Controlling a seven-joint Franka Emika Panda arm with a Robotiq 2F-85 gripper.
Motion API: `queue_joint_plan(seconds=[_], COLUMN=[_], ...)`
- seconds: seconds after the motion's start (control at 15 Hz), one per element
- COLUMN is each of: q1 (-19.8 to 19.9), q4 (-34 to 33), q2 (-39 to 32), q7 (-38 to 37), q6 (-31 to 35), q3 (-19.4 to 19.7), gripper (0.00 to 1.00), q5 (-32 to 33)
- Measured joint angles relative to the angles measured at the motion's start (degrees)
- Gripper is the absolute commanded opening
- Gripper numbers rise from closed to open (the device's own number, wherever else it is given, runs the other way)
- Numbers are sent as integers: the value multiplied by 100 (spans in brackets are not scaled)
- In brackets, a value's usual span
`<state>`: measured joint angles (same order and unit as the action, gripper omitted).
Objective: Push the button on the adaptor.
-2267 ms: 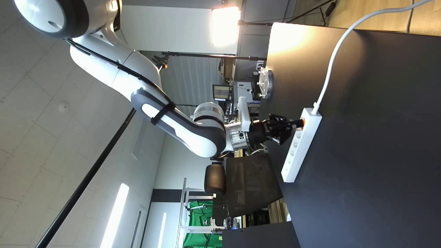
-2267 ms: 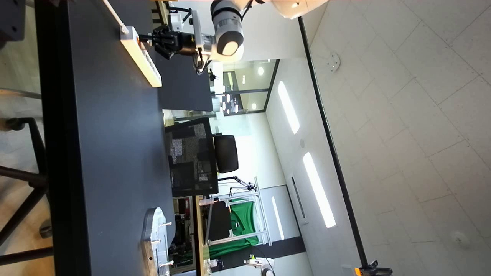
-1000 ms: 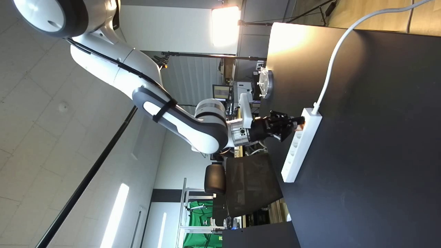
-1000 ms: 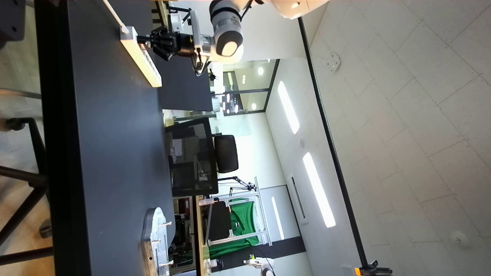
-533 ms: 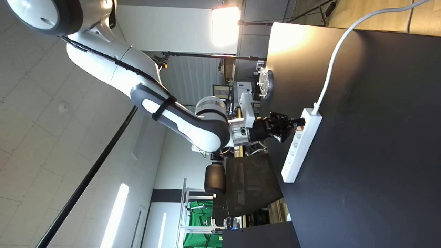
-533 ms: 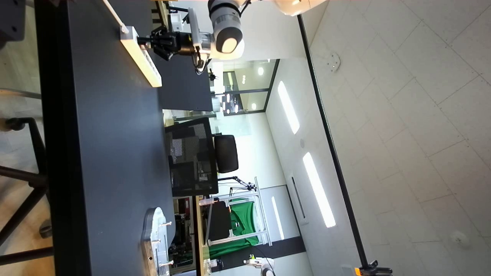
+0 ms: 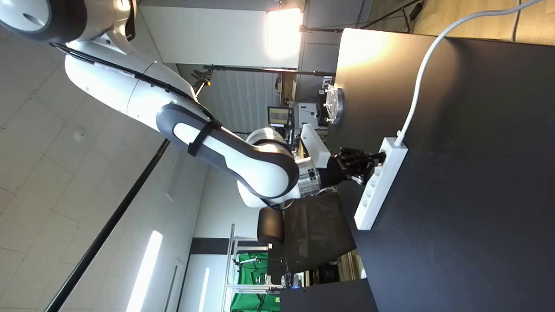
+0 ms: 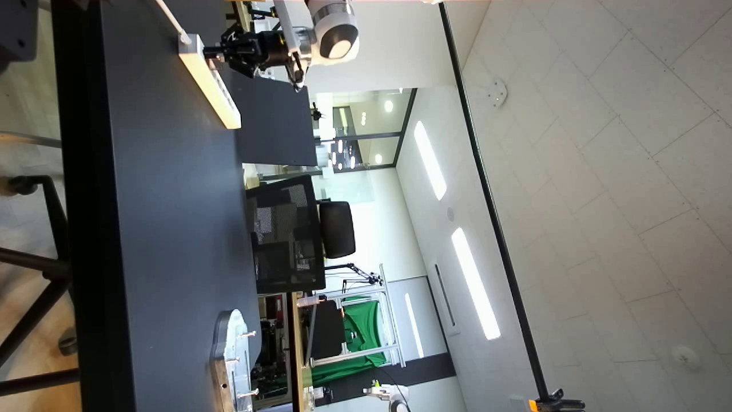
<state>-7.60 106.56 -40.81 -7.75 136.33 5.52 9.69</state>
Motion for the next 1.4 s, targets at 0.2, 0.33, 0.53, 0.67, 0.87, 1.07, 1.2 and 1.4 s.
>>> queue_joint_plan(seconds=[0.2,0.33,0.53,0.67,0.87,1.07,1.2,1.4], q1=[-382,-581,-770,-829,-826,-746,-619,-386], q4=[75,121,141,120,49,-99,-203,-325], q2=[1,-1,24,171,705,1330,1599,1734], q7=[-405,-628,-878,-914,-879,-631,-307,126], q6=[0,-2,-52,-260,-962,-2147,-2837,-3507], q3=[207,316,411,406,291,78,-112,-339], gripper=[0,0,0,0,26,46,59,79], q5=[498,762,982,991,950,924,838,677])
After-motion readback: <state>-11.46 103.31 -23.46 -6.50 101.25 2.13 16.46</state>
